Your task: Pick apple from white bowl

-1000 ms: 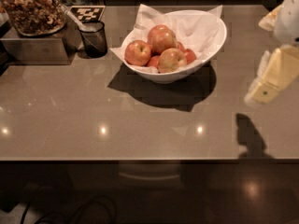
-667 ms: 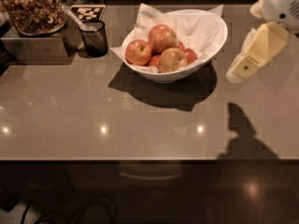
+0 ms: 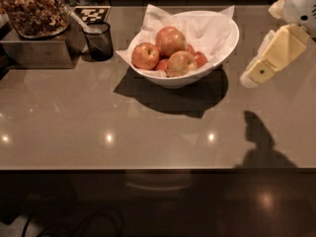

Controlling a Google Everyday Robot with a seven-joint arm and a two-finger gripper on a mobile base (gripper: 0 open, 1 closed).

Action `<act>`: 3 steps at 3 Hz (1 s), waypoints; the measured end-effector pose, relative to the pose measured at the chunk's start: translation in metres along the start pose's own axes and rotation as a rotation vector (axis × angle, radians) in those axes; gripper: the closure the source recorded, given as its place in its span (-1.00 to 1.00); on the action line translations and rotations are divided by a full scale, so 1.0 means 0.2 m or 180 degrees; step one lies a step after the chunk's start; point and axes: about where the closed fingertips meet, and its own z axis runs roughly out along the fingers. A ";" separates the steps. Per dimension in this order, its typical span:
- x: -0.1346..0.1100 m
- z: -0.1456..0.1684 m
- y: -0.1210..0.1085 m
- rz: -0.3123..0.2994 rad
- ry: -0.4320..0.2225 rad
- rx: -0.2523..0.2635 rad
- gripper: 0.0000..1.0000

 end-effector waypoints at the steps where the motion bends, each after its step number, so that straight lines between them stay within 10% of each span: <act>1: -0.13 0.11 -0.03 0.0209 -0.0303 -0.0033 -1.00; 3: -0.31 0.23 -0.09 0.0382 -0.0525 -0.0072 -1.00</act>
Offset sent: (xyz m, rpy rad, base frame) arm 0.0929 0.0922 -0.0005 0.2984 -0.0297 -0.0672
